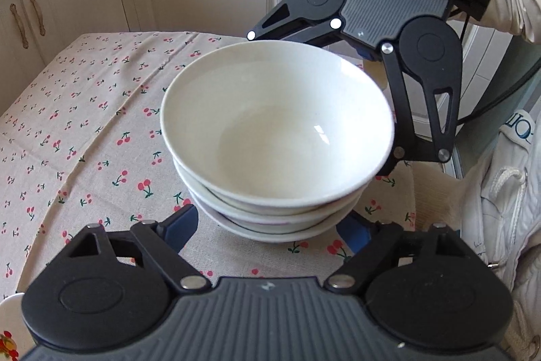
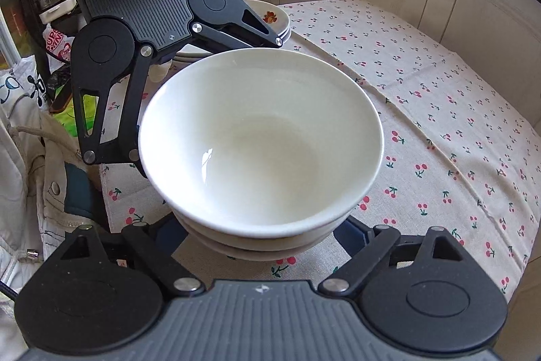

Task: Organize plates and bowls
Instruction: 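Lift the bowl stack with both grippers and carry it over the plate stack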

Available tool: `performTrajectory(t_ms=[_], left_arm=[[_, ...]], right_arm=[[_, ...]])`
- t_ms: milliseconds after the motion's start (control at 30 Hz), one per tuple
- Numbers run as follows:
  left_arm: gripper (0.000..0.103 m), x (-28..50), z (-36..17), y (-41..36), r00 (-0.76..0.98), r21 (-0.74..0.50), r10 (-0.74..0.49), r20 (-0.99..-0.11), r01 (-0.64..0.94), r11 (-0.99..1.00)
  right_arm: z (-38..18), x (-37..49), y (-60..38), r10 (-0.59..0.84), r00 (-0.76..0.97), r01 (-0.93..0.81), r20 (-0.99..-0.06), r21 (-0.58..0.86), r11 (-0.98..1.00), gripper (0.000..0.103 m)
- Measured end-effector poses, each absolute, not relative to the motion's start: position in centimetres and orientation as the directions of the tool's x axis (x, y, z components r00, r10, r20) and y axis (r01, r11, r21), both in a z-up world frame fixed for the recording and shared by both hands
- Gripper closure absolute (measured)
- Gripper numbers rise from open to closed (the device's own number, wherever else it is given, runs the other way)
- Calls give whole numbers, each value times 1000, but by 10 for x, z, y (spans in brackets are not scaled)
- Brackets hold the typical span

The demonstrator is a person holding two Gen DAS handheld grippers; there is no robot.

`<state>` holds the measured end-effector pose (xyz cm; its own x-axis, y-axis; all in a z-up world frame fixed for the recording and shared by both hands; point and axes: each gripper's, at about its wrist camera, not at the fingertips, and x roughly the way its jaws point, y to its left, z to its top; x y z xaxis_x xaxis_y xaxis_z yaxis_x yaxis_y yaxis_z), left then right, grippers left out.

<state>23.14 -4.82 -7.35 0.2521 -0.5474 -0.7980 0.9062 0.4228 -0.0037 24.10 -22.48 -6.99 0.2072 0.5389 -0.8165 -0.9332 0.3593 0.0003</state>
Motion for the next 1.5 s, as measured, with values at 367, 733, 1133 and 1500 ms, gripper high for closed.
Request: performTrajectory(t_ms=[367, 733, 1133, 1500], left_arm=[[23, 234, -75, -49, 222, -29, -567, -793, 916, 400], [23, 235, -74, -50, 213, -31, -562, -799, 919, 393], [24, 226, -69, -48, 226, -19, -567, -792, 920, 392], [24, 206, -43, -16, 304, 29, -563, -769, 895, 444]], right_arm=[[-66, 237, -221, 522, 206, -933, -827, -5, 360, 13], [-62, 236, -222, 510, 210, -935, -834, -19, 355, 13], [-58, 230, -220, 503, 221, -929, -836, -23, 369, 14], [-34, 223, -192, 510, 236, -945, -827, -73, 319, 14]])
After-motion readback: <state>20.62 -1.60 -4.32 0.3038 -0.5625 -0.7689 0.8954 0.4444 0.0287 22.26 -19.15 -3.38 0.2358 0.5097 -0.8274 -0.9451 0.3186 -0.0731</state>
